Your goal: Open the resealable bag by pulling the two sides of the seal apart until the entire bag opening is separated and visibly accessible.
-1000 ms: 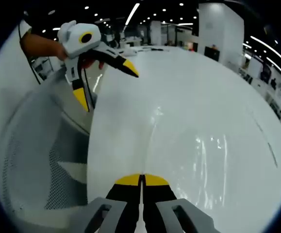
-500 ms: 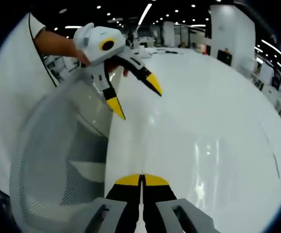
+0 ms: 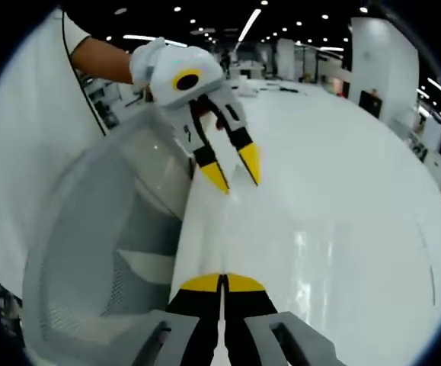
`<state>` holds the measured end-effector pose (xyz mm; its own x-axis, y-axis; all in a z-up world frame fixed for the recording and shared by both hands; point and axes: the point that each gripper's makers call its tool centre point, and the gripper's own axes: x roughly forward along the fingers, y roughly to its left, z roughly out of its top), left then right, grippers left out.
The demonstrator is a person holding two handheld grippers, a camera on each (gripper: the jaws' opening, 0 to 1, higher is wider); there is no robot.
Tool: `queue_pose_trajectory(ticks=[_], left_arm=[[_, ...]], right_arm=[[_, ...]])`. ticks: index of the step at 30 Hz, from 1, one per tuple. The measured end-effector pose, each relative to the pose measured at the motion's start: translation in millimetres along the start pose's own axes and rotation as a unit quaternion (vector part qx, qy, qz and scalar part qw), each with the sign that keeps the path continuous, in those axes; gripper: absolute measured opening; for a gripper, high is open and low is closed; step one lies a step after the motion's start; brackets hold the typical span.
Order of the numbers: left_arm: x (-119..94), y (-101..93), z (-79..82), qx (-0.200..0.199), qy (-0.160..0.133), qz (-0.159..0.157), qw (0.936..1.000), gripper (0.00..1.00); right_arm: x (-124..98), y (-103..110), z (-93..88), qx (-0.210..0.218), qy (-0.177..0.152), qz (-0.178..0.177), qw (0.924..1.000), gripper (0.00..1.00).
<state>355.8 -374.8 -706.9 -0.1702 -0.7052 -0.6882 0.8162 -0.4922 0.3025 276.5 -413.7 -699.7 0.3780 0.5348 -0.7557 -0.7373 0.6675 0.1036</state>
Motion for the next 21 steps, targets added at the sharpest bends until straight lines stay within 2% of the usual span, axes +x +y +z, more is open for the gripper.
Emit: queue_pose_trajectory(ticks=[3,9,12,14,17,21], left_arm=[[0.2,0.5,4.1,0.007,-0.005,-0.002,1.0000,0.08],[3.1,-2.9,7.8,0.010,-0.003,-0.015,0.9998,0.02],[4.7,-4.3,10.3,0.012,-0.001,-0.023,0.9997,0.00],[5.5,-3.7,9.5,0.004,0.003,-0.026,0.9997,0.00],[5.9,-3.8,11.6,0.008,-0.001,-0.028,0.9996,0.00],[6.6,-3.4,16.4,0.009,-0.006,-0.033,0.9994,0.00]], right_arm=[[-2.0,0.1,1.3,0.005,-0.005,0.002,1.0000,0.00],[-5.7,-3.3,-1.1,0.026,-0.011,-0.004,0.9996,0.00],[-7.0,-11.3,-1.9,0.050,-0.018,-0.024,0.9983,0.00],[-7.3,-13.9,3.5,0.069,-0.039,-0.032,0.9964,0.01],[-8.6,-16.7,20.9,0.067,-0.083,-0.040,0.9935,0.04],[-5.1,-16.1,35.6,0.063,-0.102,-0.039,0.9921,0.08]])
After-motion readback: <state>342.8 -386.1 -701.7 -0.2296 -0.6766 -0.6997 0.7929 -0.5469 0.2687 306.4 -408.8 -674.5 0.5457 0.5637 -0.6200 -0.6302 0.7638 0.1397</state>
